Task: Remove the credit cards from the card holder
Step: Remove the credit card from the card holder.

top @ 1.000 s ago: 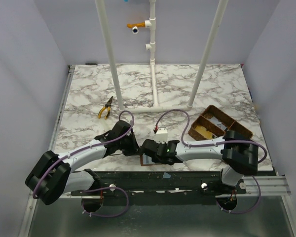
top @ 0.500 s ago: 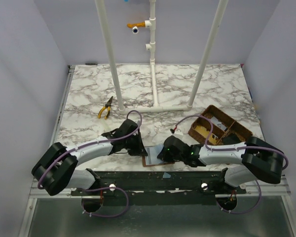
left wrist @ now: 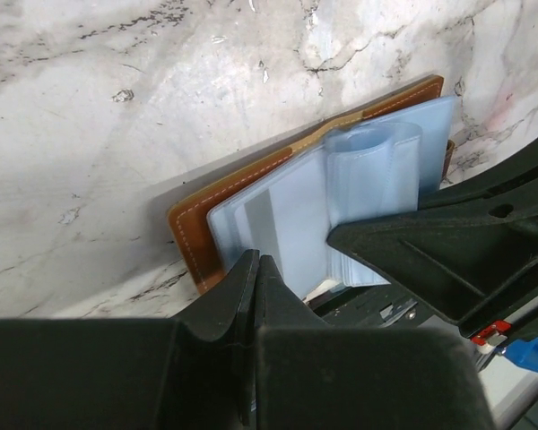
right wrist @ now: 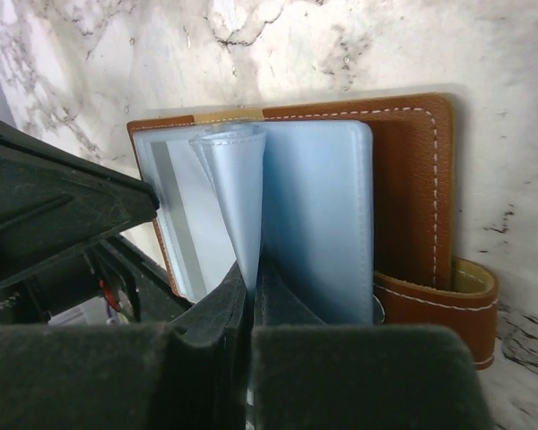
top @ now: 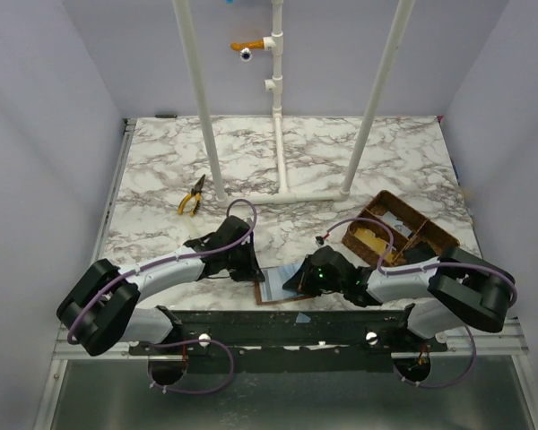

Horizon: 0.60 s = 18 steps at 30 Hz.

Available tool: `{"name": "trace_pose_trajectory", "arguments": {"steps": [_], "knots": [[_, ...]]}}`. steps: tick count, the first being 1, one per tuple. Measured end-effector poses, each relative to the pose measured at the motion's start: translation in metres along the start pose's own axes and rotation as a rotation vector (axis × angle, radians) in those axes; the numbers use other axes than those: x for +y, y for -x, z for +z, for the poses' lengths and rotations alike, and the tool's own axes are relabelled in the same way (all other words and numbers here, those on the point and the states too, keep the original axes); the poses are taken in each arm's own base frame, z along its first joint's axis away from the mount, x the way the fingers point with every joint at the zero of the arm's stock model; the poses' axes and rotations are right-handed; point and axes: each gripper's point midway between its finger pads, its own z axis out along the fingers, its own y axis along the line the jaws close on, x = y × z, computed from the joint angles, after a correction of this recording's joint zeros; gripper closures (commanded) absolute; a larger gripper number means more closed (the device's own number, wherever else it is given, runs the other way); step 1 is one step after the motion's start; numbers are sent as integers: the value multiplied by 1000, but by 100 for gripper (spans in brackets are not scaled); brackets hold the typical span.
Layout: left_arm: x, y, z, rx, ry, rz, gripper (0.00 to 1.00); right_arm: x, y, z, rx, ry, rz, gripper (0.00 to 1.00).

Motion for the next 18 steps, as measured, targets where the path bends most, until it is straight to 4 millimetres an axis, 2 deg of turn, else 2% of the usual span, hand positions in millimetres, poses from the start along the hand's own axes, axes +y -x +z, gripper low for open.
{"name": "trace_pose_trajectory", "arguments": {"steps": [5,12,18], "knots": [[0,2,1,-7,17,11,100,3,-3,3,24,33,32,99],[13,3,0,-21,86,10,100,4,-4,4,34,49,59,99],[16,4,-2,-33,98,15,100,5,-5,6,47,61,75,99]]}}
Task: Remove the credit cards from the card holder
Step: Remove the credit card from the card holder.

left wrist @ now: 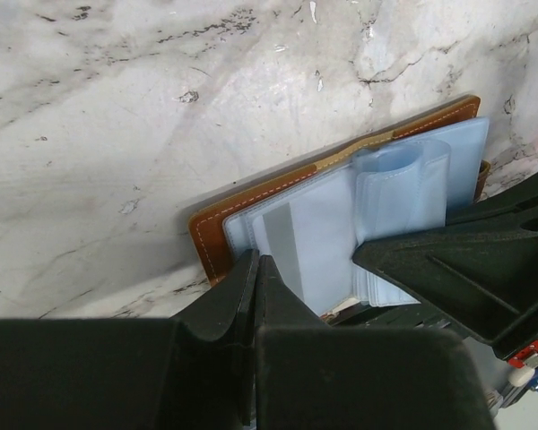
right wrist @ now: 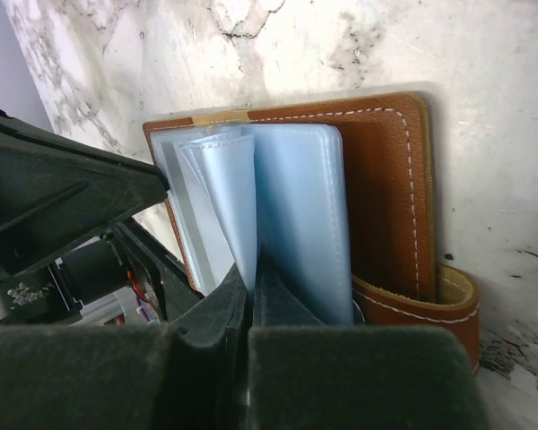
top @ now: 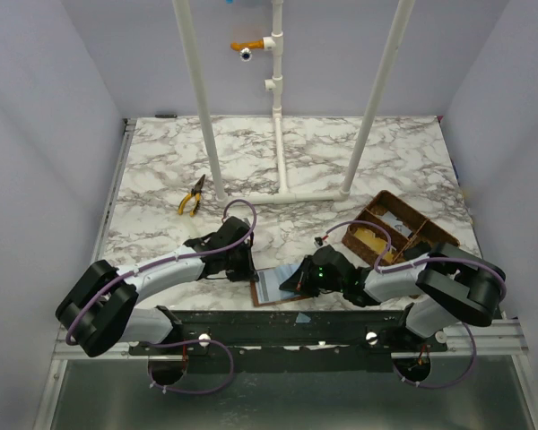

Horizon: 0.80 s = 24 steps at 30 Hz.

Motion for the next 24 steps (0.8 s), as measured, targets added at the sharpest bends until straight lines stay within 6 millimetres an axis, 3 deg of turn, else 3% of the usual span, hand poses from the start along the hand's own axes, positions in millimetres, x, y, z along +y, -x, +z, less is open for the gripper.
{"name": "trace_pose_trajectory", "arguments": {"steps": [24], "knots": [[10,-9,2,0,13,-1,100,1,-1,2,14,9,26,99]]}}
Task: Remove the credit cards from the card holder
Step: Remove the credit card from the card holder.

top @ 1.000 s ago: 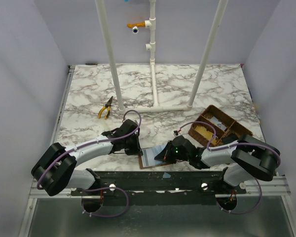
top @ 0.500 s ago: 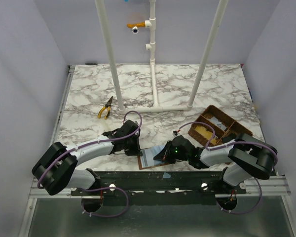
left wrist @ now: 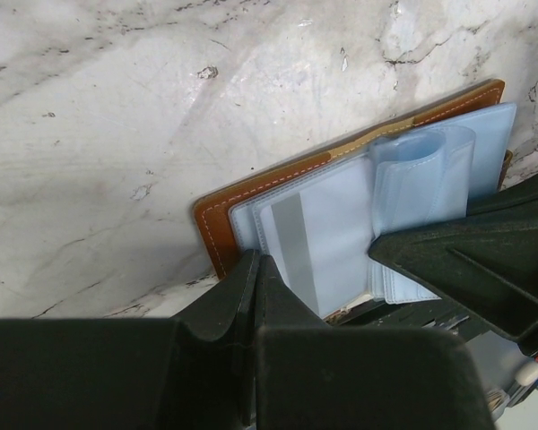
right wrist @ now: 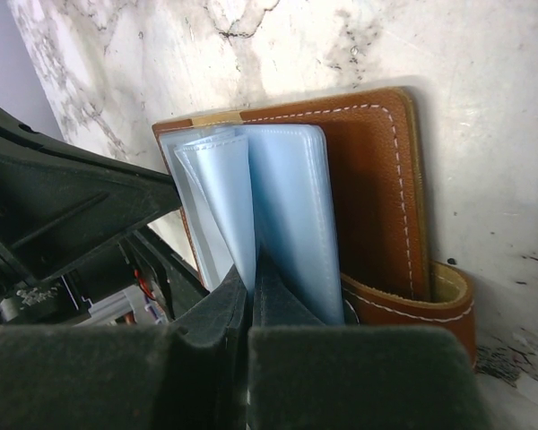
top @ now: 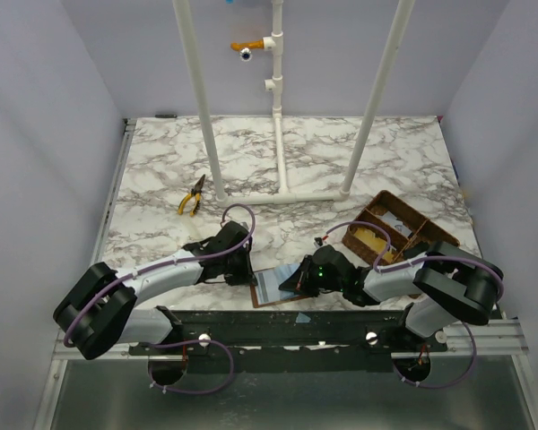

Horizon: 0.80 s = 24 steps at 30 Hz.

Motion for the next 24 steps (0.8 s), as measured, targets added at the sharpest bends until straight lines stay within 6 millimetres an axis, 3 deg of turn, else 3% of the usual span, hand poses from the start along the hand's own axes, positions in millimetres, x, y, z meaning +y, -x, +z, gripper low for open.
{"name": "trace_pose_trajectory", "arguments": {"steps": [21,24], "knots": [[-12,0,5,20,-60,7,100,1,-1,2,20,15,10,99],[-11,-1,6,25,-61,4,100,1,-1,2,20,14,10,92]]}}
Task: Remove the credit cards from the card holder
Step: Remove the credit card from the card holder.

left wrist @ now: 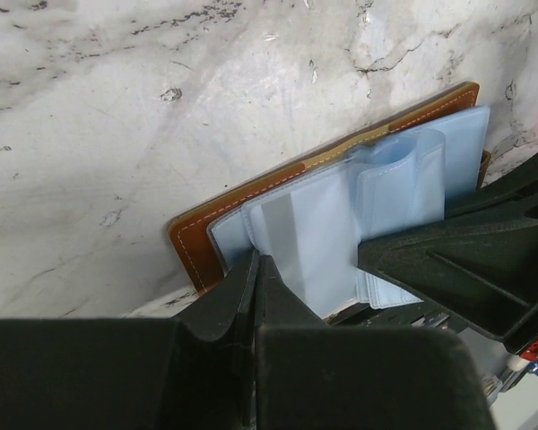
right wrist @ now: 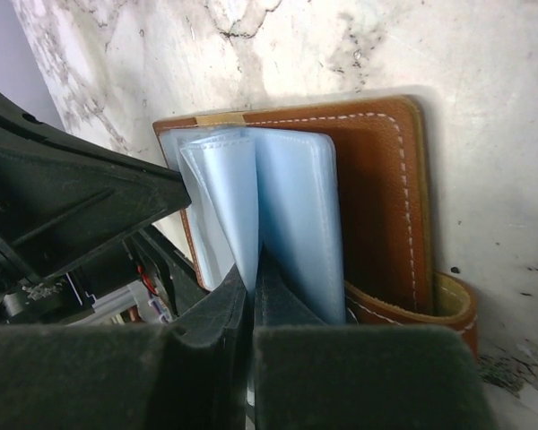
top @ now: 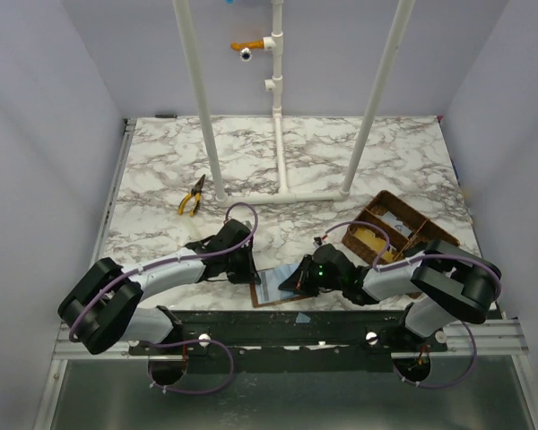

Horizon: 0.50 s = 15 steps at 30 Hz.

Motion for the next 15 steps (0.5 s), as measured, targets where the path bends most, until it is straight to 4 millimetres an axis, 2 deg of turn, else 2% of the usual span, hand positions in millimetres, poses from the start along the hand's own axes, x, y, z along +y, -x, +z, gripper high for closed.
{"name": "trace_pose_trajectory", "arguments": {"steps": [6,11,15], "knots": [[-6,5,7,11,1,-18,100,2,3,-8,-8,-39,-26,66],[-12,5,12,19,-14,-28,100,11,22,-25,-91,-104,-84,56],[-13,6,13,22,-14,-33,100,22,41,-40,-170,-162,-131,51]]}}
